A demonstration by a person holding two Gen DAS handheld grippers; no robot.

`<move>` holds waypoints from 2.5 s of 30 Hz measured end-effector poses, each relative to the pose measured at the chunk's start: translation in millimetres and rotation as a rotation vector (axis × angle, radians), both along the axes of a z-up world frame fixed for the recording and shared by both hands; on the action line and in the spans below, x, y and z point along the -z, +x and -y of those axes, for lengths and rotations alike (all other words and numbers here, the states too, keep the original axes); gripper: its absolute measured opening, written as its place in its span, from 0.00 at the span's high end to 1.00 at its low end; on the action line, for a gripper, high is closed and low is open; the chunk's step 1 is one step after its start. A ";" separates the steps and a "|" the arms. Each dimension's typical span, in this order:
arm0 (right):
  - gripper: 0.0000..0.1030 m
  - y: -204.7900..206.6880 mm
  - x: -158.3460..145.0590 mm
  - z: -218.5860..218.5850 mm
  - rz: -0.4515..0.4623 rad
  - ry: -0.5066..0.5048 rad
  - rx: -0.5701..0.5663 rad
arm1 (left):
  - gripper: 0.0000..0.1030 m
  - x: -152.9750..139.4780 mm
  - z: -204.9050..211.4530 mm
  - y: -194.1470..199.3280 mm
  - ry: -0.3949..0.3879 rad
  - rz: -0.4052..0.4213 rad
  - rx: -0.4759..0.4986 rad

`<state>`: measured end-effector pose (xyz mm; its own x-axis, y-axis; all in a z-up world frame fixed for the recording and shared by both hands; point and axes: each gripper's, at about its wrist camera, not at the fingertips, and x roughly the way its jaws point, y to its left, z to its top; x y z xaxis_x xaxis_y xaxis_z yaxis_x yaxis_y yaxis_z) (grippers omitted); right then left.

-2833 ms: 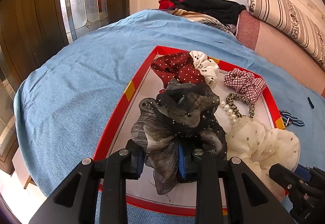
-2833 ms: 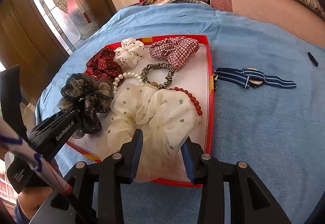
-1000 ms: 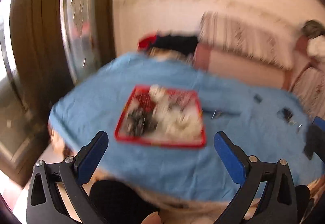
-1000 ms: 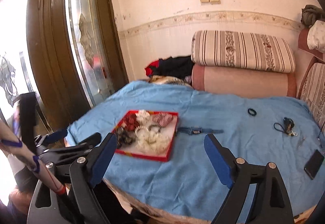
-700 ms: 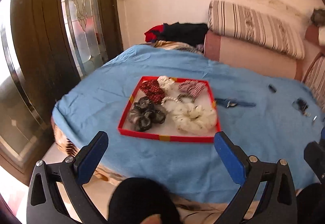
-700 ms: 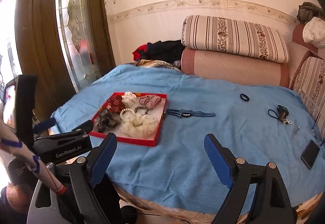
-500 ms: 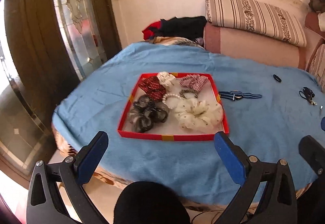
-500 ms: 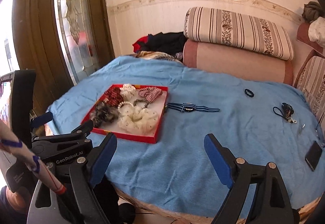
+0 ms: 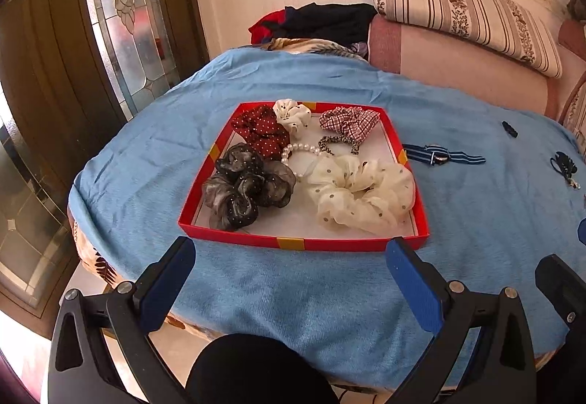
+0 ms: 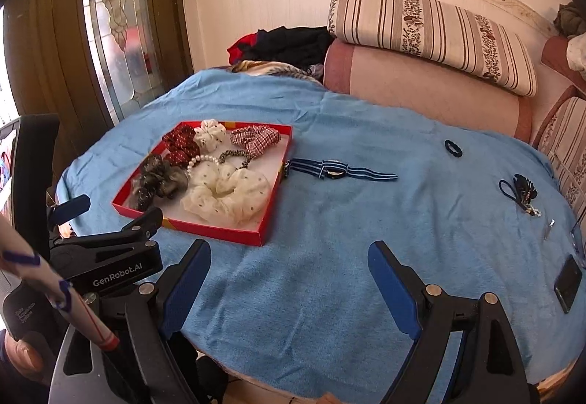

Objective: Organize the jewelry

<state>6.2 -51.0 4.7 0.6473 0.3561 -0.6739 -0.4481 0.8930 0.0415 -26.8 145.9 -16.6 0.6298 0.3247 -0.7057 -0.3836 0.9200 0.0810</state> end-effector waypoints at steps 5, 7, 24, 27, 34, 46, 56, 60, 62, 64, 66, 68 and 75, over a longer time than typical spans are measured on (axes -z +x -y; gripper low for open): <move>0.12 2.3 6.2 -6.8 -0.006 -0.025 -0.007 | 0.00 5.8 -5.0 3.3 -0.007 -0.005 -0.005; 0.12 2.5 7.4 -9.3 -0.007 -0.035 -0.010 | 0.00 7.2 -7.5 3.6 -0.012 -0.003 -0.007; 0.12 -5.2 13.3 -28.8 -0.002 -0.096 -0.046 | 0.00 12.1 -21.8 -0.9 -0.034 0.009 -0.020; 0.12 -6.4 13.5 -30.3 -0.001 -0.104 -0.048 | 0.00 12.5 -23.0 -1.2 -0.033 0.009 -0.020; 0.12 -6.3 14.3 -31.9 -0.004 -0.109 -0.049 | 0.00 12.7 -23.8 -1.3 -0.034 0.008 -0.023; 0.12 -7.2 13.8 -33.7 -0.002 -0.114 -0.049 | 0.00 14.0 -25.0 -2.4 -0.037 0.008 -0.018; 0.12 -7.8 13.4 -34.2 -0.004 -0.115 -0.038 | 0.00 14.7 -26.3 -2.9 -0.041 0.007 -0.018; 0.12 -6.8 14.2 -33.3 -0.007 -0.113 -0.032 | 0.00 15.5 -27.7 -4.0 -0.043 0.007 -0.019; 0.12 -6.9 14.3 -32.6 -0.008 -0.112 -0.027 | 0.00 16.0 -28.0 -4.6 -0.042 0.005 -0.018; 0.12 -6.1 15.4 -31.7 -0.014 -0.109 -0.023 | 0.00 16.3 -28.5 -5.4 -0.042 0.004 -0.018; 0.12 -4.5 17.3 -30.4 -0.023 -0.106 -0.017 | 0.00 16.1 -29.8 -5.7 -0.043 0.004 -0.015; 0.12 -4.5 18.8 -29.5 -0.031 -0.103 -0.011 | 0.00 16.1 -30.3 -6.3 -0.045 0.005 -0.014; 0.12 -3.6 19.5 -24.6 -0.035 -0.090 -0.001 | 0.00 16.5 -31.1 -7.1 -0.042 -0.006 -0.016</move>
<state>2.6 -26.4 -14.8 0.6226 0.2937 -0.7253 -0.4485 0.8935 -0.0232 -33.9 177.0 -33.1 0.6207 0.3045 -0.7226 -0.3978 0.9164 0.0445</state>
